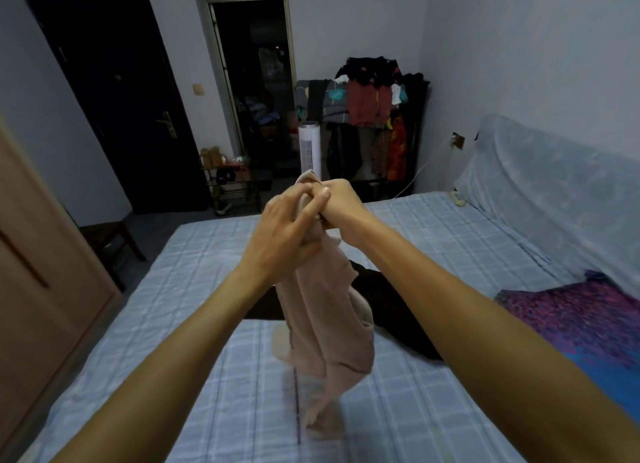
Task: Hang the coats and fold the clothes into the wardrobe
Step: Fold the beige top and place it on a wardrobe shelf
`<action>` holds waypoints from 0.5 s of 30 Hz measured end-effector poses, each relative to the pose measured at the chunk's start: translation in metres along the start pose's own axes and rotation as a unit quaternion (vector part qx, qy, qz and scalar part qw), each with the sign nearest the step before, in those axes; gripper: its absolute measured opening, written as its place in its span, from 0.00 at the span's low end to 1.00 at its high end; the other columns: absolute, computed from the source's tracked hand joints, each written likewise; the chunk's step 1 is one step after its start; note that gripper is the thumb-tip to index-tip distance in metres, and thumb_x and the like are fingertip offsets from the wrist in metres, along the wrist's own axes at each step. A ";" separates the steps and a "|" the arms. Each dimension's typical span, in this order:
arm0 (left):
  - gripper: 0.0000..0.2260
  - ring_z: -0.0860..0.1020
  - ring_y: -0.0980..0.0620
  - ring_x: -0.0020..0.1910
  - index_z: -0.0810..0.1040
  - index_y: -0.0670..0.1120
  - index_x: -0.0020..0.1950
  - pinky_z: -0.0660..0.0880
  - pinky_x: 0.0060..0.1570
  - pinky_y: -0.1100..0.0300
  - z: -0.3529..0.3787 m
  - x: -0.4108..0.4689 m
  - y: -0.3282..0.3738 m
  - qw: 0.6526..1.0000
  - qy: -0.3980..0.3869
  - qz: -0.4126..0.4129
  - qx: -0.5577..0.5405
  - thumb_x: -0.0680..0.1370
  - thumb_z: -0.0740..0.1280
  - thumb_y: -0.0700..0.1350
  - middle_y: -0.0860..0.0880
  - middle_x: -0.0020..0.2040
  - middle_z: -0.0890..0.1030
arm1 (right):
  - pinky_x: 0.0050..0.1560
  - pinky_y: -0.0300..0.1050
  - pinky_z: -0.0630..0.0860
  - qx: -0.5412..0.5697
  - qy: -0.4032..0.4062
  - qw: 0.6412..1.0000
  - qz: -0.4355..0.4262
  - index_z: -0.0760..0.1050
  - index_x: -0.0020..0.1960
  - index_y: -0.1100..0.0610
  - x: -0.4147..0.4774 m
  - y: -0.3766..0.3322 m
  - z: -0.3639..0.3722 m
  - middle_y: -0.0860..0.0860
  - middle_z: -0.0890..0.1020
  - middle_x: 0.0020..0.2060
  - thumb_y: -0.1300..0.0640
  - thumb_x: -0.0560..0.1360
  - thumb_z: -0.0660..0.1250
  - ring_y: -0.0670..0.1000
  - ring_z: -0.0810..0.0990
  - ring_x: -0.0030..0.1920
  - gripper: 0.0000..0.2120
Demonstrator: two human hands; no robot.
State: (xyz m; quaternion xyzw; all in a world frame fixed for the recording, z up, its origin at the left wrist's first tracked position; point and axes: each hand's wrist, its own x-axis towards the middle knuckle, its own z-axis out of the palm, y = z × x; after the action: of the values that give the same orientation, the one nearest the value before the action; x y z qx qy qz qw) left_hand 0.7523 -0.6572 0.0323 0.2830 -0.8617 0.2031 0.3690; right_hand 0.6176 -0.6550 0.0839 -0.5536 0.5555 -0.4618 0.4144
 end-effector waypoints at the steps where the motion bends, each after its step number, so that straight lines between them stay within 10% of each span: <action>1: 0.28 0.69 0.41 0.60 0.61 0.47 0.72 0.71 0.57 0.47 0.002 0.001 0.001 0.999 0.039 -0.013 0.008 0.74 0.66 0.49 0.38 0.64 0.68 | 0.44 0.49 0.78 -0.011 -0.008 1.000 0.003 0.80 0.50 0.63 0.002 0.000 0.001 0.56 0.80 0.40 0.56 0.78 0.61 0.54 0.80 0.43 0.12; 8: 0.19 0.77 0.43 0.44 0.72 0.41 0.66 0.71 0.47 0.50 0.017 0.015 -0.006 0.994 0.011 -0.109 0.027 0.77 0.67 0.45 0.41 0.48 0.80 | 0.60 0.56 0.74 -0.005 -0.094 0.996 -0.005 0.82 0.49 0.59 -0.007 0.016 -0.011 0.55 0.84 0.47 0.51 0.76 0.61 0.53 0.81 0.53 0.15; 15: 0.08 0.74 0.47 0.31 0.74 0.44 0.44 0.64 0.32 0.59 0.009 0.023 -0.016 0.982 0.047 -0.181 0.017 0.80 0.63 0.46 0.47 0.37 0.78 | 0.39 0.44 0.79 0.034 -0.061 0.997 -0.014 0.73 0.56 0.58 -0.011 0.053 -0.039 0.53 0.80 0.52 0.44 0.75 0.67 0.50 0.83 0.45 0.19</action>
State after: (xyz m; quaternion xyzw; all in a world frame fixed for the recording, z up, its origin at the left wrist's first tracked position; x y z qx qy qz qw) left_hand 0.7447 -0.6824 0.0458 0.4307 -0.7742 0.1606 0.4352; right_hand 0.5682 -0.6442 0.0405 -0.5742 0.5056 -0.4514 0.4592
